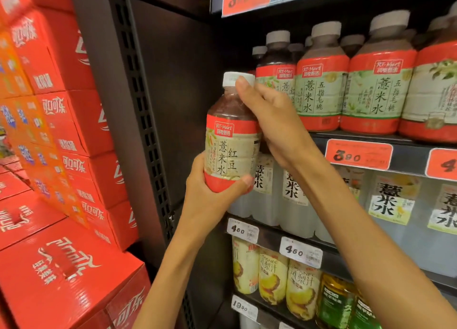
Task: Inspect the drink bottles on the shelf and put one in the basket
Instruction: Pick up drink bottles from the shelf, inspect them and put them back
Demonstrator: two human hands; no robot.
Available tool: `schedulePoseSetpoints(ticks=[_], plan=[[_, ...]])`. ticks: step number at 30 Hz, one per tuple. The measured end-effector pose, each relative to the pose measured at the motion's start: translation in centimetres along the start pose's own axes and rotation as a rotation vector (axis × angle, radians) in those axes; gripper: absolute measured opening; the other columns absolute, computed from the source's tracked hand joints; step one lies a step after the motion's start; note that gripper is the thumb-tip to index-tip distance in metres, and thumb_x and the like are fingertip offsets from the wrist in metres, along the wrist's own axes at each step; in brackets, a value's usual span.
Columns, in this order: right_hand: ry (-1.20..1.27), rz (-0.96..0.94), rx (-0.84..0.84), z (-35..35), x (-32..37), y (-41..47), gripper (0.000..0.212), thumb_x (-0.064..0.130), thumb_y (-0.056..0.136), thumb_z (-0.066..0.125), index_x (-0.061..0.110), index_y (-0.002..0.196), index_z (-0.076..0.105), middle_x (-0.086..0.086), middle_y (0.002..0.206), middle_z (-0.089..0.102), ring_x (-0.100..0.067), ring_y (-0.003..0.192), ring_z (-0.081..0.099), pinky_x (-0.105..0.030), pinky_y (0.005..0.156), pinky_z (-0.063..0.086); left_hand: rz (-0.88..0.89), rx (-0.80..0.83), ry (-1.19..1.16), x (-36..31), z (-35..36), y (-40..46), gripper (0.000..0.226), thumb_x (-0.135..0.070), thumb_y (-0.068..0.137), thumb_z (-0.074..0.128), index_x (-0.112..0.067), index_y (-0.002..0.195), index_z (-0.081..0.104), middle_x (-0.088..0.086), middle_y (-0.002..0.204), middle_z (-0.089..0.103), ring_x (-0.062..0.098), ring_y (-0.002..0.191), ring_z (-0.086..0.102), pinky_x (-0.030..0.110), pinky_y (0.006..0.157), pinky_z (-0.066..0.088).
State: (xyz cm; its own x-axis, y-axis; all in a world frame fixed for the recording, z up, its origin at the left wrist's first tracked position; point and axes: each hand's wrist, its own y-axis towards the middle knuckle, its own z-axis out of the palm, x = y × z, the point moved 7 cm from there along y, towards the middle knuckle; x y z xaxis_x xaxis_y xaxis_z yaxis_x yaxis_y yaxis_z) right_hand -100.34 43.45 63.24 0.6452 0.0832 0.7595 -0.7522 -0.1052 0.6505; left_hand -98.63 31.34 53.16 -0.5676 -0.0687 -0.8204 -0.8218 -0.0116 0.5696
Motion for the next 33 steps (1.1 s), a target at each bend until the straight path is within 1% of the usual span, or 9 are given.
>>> schedulePoseSetpoints(ticks=[5, 8, 11, 15, 18, 22, 24, 29, 33], plan=[[-0.002, -0.041, -0.114, 0.2, 1.2, 4.1, 0.028, 0.024, 0.099, 0.051, 0.000, 0.108, 0.063, -0.003, 0.086, 0.068, -0.012, 0.080, 0.067, -0.026, 0.074, 0.056, 0.066, -0.064, 0.087, -1.0, 0.5, 4.7, 0.068, -0.044, 0.064, 0.078, -0.028, 0.124, 0.050, -0.003, 0.121, 0.053, 0.000, 0.100, 0.061, 0.010, 0.073, 0.052], [-0.021, -0.074, -0.141, 0.0, 1.9, 6.0, 0.031, 0.021, 0.099, 0.053, -0.002, 0.119, 0.059, -0.003, 0.091, 0.068, -0.011, 0.083, 0.067, -0.024, 0.076, 0.056, 0.141, -0.102, 0.174, -1.6, 1.0, 6.7, 0.086, -0.054, 0.065, 0.071, -0.027, 0.140, 0.039, -0.003, 0.131, 0.045, 0.013, 0.120, 0.049, 0.033, 0.096, 0.051], [-0.045, -0.092, -0.185, -0.2, 2.1, 7.2, 0.031, 0.020, 0.098, 0.054, -0.002, 0.120, 0.058, -0.004, 0.093, 0.068, -0.012, 0.085, 0.067, -0.025, 0.077, 0.056, 0.190, -0.131, 0.167, -1.8, 1.2, 8.1, 0.094, -0.044, 0.074, 0.073, -0.027, 0.150, 0.020, -0.005, 0.142, 0.043, 0.018, 0.129, 0.044, 0.043, 0.103, 0.045], [-0.115, -0.133, -0.253, -0.4, 1.8, 7.9, 0.032, 0.015, 0.096, 0.056, -0.002, 0.124, 0.055, -0.015, 0.114, 0.066, -0.023, 0.106, 0.064, -0.039, 0.094, 0.052, 0.217, -0.152, 0.163, -1.4, 1.5, 9.2, 0.083, -0.027, 0.083, 0.073, -0.022, 0.150, 0.024, -0.010, 0.134, 0.051, 0.004, 0.118, 0.055, 0.027, 0.098, 0.050], [-0.203, -0.181, -0.297, -0.7, 1.5, 7.4, 0.036, 0.009, 0.094, 0.059, 0.001, 0.128, 0.054, -0.010, 0.123, 0.063, -0.015, 0.114, 0.059, -0.032, 0.100, 0.048, 0.232, -0.172, 0.182, -1.1, 1.7, 9.6, 0.077, -0.030, 0.082, 0.074, -0.030, 0.144, 0.029, -0.019, 0.125, 0.053, -0.003, 0.111, 0.057, 0.015, 0.090, 0.049], [-0.372, -0.240, -0.360, -1.5, 1.7, 6.7, 0.037, 0.009, 0.091, 0.063, 0.005, 0.127, 0.056, -0.007, 0.125, 0.061, -0.012, 0.118, 0.055, -0.027, 0.102, 0.045, 0.200, -0.243, 0.198, -0.7, 2.1, 9.9, 0.086, -0.035, 0.079, 0.076, -0.024, 0.148, 0.026, -0.006, 0.135, 0.050, 0.011, 0.122, 0.050, 0.036, 0.101, 0.048], [-0.401, -0.279, -0.417, -2.2, 2.5, 6.5, 0.033, 0.004, 0.089, 0.060, 0.003, 0.122, 0.059, -0.008, 0.118, 0.064, -0.013, 0.113, 0.059, -0.028, 0.099, 0.048, 0.202, -0.292, 0.254, -0.8, 2.6, 10.0, 0.088, -0.034, 0.080, 0.076, -0.019, 0.149, 0.024, -0.001, 0.136, 0.046, 0.016, 0.123, 0.047, 0.039, 0.101, 0.046], [-0.771, -0.436, -0.560, -3.6, 5.1, 6.1, 0.032, 0.007, 0.089, 0.056, 0.004, 0.120, 0.057, -0.009, 0.118, 0.058, -0.018, 0.113, 0.053, -0.020, 0.096, 0.037, 0.209, -0.367, 0.476, -1.0, 3.9, 10.7, 0.094, -0.037, 0.083, 0.072, -0.009, 0.152, 0.014, 0.009, 0.131, 0.028, 0.014, 0.116, 0.030, 0.032, 0.104, 0.039], [-1.007, -0.357, -0.574, -4.1, 5.0, 7.8, 0.030, 0.012, 0.092, 0.051, 0.003, 0.121, 0.050, -0.016, 0.123, 0.051, -0.028, 0.117, 0.045, -0.031, 0.097, 0.034, 0.185, -0.370, 0.604, -0.9, 4.3, 11.6, 0.096, -0.041, 0.086, 0.067, -0.007, 0.152, 0.005, 0.013, 0.136, 0.030, 0.021, 0.116, 0.025, 0.019, 0.094, 0.016]])
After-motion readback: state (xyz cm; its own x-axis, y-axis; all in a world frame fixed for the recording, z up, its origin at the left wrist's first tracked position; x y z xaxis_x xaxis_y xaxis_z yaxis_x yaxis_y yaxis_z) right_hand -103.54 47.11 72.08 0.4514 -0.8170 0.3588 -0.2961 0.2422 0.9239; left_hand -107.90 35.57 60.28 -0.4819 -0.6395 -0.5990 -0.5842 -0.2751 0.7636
